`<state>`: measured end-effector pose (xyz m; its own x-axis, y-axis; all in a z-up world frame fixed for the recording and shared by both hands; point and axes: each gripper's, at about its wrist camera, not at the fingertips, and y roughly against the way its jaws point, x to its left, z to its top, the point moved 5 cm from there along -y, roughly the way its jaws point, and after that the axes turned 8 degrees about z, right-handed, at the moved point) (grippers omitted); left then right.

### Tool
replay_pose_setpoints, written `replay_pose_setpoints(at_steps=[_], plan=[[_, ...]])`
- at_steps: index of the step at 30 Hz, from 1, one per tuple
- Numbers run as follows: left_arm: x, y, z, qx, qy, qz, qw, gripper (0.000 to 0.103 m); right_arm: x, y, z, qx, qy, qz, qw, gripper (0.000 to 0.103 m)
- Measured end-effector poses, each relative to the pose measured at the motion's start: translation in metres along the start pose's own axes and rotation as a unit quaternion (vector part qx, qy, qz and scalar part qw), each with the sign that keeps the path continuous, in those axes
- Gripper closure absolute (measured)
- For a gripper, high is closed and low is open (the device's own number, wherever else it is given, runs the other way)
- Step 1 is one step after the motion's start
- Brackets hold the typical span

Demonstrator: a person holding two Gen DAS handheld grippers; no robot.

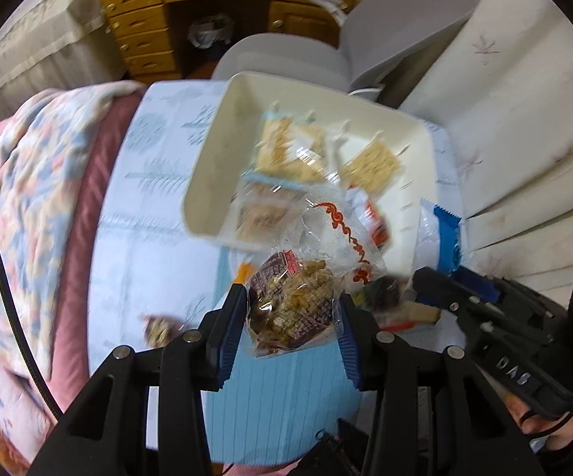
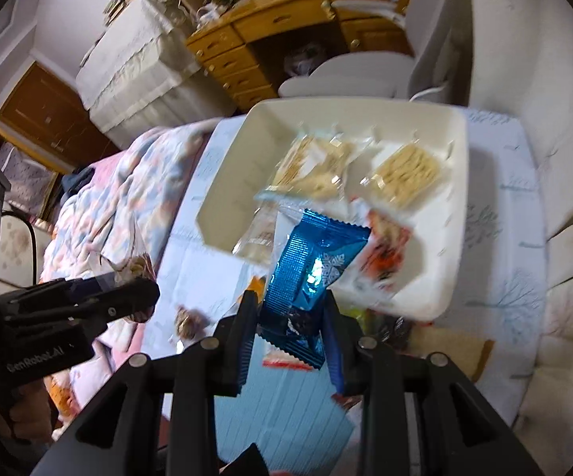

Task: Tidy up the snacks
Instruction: 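Carry the nut packet with the left tool while the right tool carries the blue wrapper into the tray, then withdraw both tools from the tray toward the remaining snacks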

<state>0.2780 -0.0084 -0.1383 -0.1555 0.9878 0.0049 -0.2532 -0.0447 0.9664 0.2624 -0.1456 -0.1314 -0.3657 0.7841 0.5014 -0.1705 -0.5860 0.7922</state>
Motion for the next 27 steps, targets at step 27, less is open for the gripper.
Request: replay_pose_setpoints(at_steps=[27], plan=[[-0.024, -0.016, 0.010, -0.046, 0.005, -0.016, 0.9988, 0.033, -0.060, 0.022, 0.002, -0.070, -0.066, -0.011, 0.995, 0.041]])
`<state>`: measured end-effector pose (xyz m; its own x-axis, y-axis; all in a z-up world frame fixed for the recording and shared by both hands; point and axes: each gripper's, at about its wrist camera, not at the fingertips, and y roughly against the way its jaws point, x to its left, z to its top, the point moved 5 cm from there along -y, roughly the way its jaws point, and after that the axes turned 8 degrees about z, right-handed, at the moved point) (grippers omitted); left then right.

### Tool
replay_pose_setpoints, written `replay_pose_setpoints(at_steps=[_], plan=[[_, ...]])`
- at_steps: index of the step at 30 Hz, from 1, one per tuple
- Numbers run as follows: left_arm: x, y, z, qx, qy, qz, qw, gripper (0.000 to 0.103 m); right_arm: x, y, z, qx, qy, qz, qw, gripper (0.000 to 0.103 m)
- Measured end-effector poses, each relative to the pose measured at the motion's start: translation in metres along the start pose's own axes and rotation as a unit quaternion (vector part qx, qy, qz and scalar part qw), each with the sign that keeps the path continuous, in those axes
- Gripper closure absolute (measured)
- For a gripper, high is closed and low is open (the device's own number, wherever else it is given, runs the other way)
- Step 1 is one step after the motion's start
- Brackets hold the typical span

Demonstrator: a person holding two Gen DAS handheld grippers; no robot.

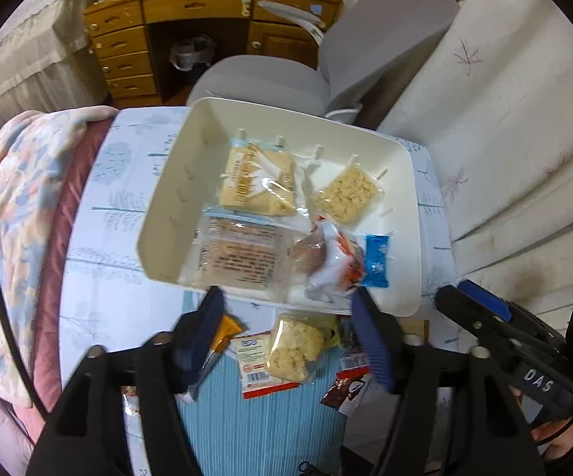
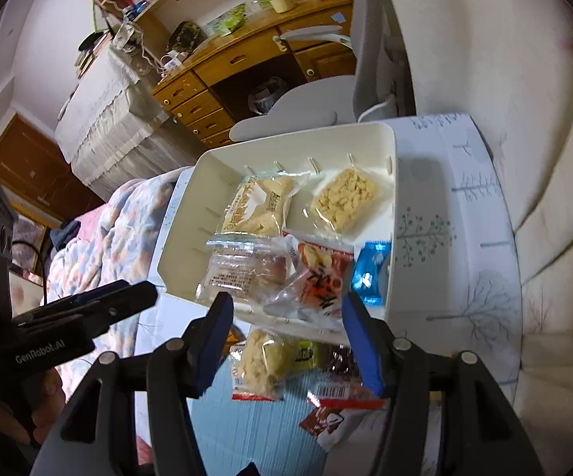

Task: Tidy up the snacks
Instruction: 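Withdraw both tools from the tray toward the remaining snacks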

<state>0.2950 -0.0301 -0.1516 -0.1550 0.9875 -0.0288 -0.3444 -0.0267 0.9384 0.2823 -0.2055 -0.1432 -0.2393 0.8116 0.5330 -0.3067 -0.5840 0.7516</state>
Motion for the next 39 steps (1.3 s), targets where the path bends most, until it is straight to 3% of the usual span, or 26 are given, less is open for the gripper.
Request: replay_pose_setpoints(at_steps=[6, 16, 29, 39], plan=[[0.021, 0.017, -0.025, -0.017, 0.005, 0.030, 0.9994, 0.032, -0.008, 0.009, -0.013, 0.004, -0.044, 0.022, 0.999, 0.035], [0.075, 0.021, -0.070, 0.001, 0.026, 0.025, 0.9993, 0.027, -0.012, 0.022, -0.031, -0.006, -0.104, 0.011, 0.994, 0.025], [0.164, 0.014, -0.100, 0.029, -0.024, 0.001, 0.9993, 0.021, -0.008, 0.020, -0.086, -0.058, -0.265, -0.038, 0.962, 0.023], [0.199, -0.016, -0.116, 0.069, -0.089, -0.008, 0.9936, 0.020, 0.007, 0.004, -0.142, -0.082, -0.347, -0.079, 0.931, 0.021]])
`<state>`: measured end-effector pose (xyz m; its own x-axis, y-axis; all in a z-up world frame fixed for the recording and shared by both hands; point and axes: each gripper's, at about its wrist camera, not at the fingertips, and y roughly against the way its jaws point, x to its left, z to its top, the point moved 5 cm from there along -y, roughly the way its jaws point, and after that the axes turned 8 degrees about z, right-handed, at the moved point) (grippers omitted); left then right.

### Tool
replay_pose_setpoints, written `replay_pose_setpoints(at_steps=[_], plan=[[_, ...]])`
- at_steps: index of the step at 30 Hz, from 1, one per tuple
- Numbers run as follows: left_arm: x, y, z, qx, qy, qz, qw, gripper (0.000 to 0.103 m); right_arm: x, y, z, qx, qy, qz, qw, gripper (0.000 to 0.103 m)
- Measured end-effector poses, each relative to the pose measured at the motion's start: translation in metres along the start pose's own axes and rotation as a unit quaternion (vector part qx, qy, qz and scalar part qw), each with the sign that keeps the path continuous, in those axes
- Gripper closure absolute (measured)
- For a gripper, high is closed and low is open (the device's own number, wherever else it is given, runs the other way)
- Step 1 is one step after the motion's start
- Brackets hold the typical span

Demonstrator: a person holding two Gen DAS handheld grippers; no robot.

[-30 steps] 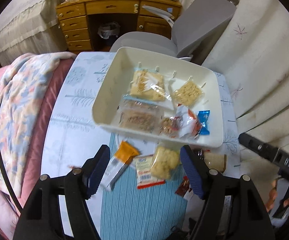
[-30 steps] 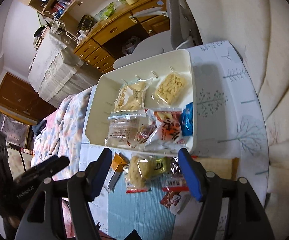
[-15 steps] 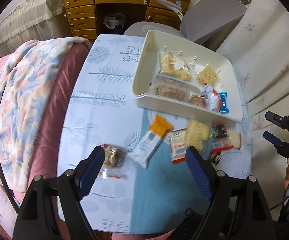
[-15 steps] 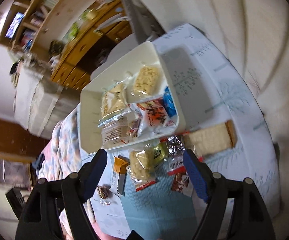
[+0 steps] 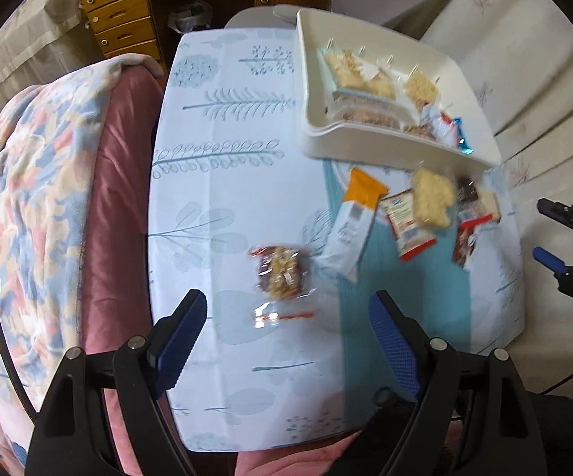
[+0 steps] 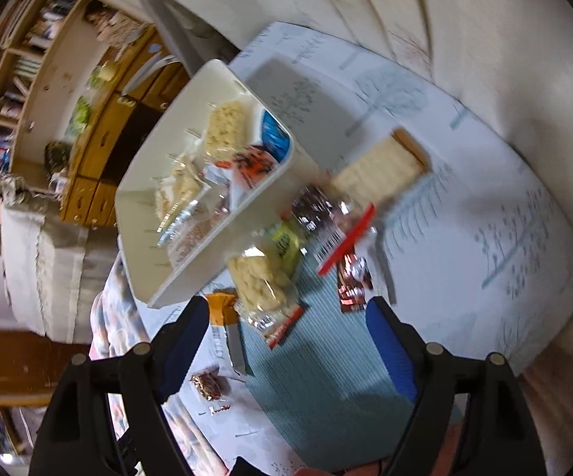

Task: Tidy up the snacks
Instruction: 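Withdraw both tools from the tray toward the remaining snacks, then grasp the second clear nut packet with the left tool while the right tool grasps the brown chocolate wrapper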

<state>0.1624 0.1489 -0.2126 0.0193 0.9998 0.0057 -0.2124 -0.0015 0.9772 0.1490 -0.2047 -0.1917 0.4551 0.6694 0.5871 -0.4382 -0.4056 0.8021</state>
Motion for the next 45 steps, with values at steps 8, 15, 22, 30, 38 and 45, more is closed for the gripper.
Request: replay_pose_setpoints(at_steps=[8, 15, 22, 30, 38, 45], plan=[[0.017, -0.037, -0.003, 0.038, -0.003, -0.001, 0.9993, 0.020, -0.014, -0.014, -0.026, -0.002, -0.017, -0.037, 0.999, 0.021], [0.009, -0.071, -0.003, 0.069, -0.008, 0.003, 0.9976, 0.020, -0.025, -0.038, -0.030, -0.011, 0.029, -0.075, 0.997, 0.021], [-0.004, -0.100, -0.001, 0.101, -0.009, 0.012, 0.9948, 0.020, -0.040, -0.062, -0.027, -0.021, 0.079, -0.104, 0.991, 0.021], [-0.014, -0.126, 0.004, 0.116, -0.004, 0.027, 0.9929, 0.020, -0.047, -0.089, -0.017, -0.021, 0.161, -0.141, 0.977, 0.031], [-0.017, -0.143, 0.007, 0.121, 0.010, 0.034, 0.9920, 0.020, -0.045, -0.111, -0.012, 0.000, 0.209, -0.165, 0.964, 0.047], [-0.014, -0.151, 0.008, 0.122, 0.023, 0.033, 0.9917, 0.034, -0.042, -0.114, -0.010, 0.001, 0.225, -0.173, 0.959, 0.052]])
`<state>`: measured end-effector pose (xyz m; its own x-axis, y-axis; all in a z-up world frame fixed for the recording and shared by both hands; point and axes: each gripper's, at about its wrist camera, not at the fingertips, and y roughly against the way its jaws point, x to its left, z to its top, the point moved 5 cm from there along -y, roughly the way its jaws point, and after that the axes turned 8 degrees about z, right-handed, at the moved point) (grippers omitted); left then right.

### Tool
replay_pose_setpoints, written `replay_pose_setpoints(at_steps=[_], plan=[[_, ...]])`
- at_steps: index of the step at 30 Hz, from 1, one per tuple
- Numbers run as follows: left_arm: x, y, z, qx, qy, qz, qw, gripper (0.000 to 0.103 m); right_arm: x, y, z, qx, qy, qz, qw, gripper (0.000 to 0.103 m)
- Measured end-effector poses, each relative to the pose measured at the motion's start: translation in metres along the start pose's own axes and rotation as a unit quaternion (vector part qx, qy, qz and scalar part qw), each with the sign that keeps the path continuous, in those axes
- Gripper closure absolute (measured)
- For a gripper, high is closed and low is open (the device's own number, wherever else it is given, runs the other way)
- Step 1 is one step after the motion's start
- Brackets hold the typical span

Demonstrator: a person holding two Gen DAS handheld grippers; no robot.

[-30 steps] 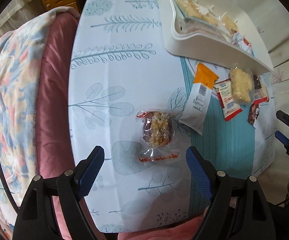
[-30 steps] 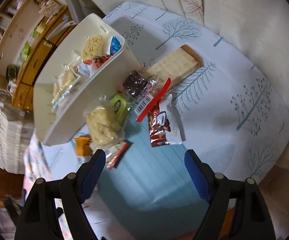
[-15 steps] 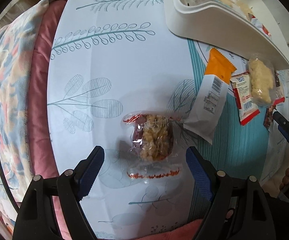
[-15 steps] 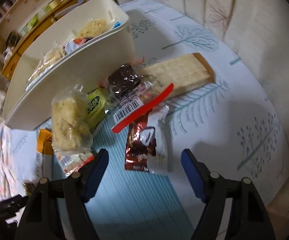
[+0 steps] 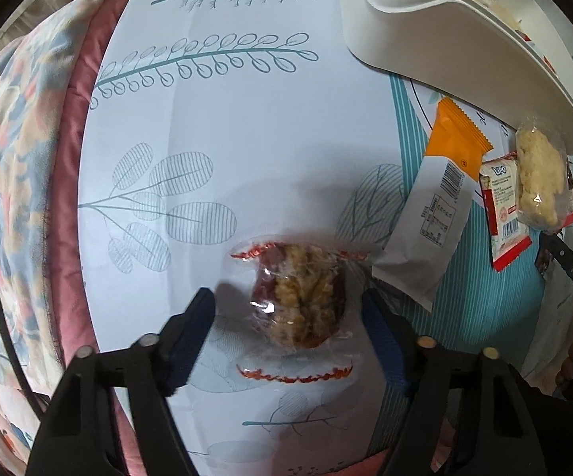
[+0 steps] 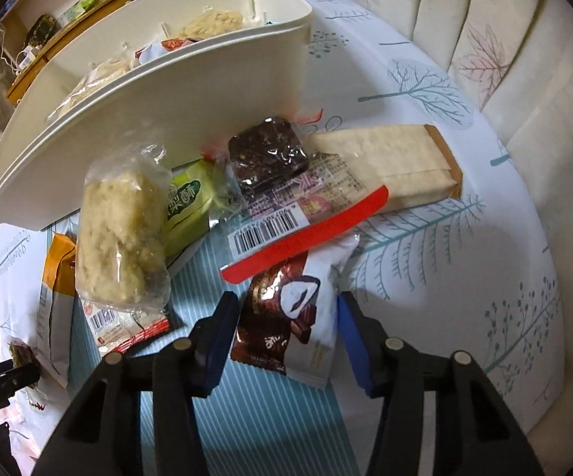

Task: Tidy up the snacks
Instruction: 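Grasp the second clear nut packet with the left tool while the right tool grasps the brown chocolate wrapper, then carry both packets over the white tray and open both tools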

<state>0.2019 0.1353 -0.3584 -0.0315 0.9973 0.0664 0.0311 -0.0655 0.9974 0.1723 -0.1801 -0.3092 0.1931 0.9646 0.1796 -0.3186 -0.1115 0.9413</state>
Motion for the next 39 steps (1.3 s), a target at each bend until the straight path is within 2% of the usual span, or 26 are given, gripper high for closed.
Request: replay_pose_setpoints(at_steps=[2, 10, 14, 19, 22, 26, 29, 34, 39], plan=[[0.000, -0.001, 0.000, 0.002, 0.003, -0.006, 1.0000, 0.045, 0.000, 0.000, 0.001, 0.000, 0.000, -0.001, 1.000, 0.053], [0.005, -0.002, -0.004, 0.000, 0.006, -0.014, 0.9999, 0.049, 0.008, -0.001, 0.002, 0.011, 0.011, 0.005, 1.000, 0.059], [0.005, 0.000, -0.008, -0.001, -0.001, -0.017, 0.9999, 0.055, 0.015, 0.000, -0.004, 0.021, 0.018, 0.008, 1.000, 0.061], [0.009, 0.000, -0.020, 0.005, -0.001, -0.026, 0.9996, 0.055, 0.027, 0.003, -0.016, 0.037, 0.008, 0.022, 0.999, 0.061], [0.014, 0.004, -0.027, 0.002, -0.004, -0.027, 0.9996, 0.055, 0.035, 0.007, -0.027, 0.046, -0.005, 0.041, 0.998, 0.061], [0.024, 0.018, -0.032, -0.014, -0.012, -0.027, 0.9995, 0.055, 0.051, 0.012, -0.043, 0.070, -0.043, 0.094, 0.992, 0.062], [0.028, 0.031, -0.035, -0.021, -0.013, -0.033, 0.9992, 0.055, 0.072, 0.016, -0.059, 0.091, -0.048, 0.120, 0.988, 0.062], [0.032, 0.059, -0.037, -0.033, -0.024, -0.051, 0.9979, 0.055, 0.108, 0.026, -0.071, 0.101, -0.004, 0.143, 0.984, 0.062], [0.030, 0.090, -0.030, -0.047, -0.054, -0.046, 0.9964, 0.055, 0.144, 0.042, -0.059, 0.084, 0.060, 0.158, 0.982, 0.061]])
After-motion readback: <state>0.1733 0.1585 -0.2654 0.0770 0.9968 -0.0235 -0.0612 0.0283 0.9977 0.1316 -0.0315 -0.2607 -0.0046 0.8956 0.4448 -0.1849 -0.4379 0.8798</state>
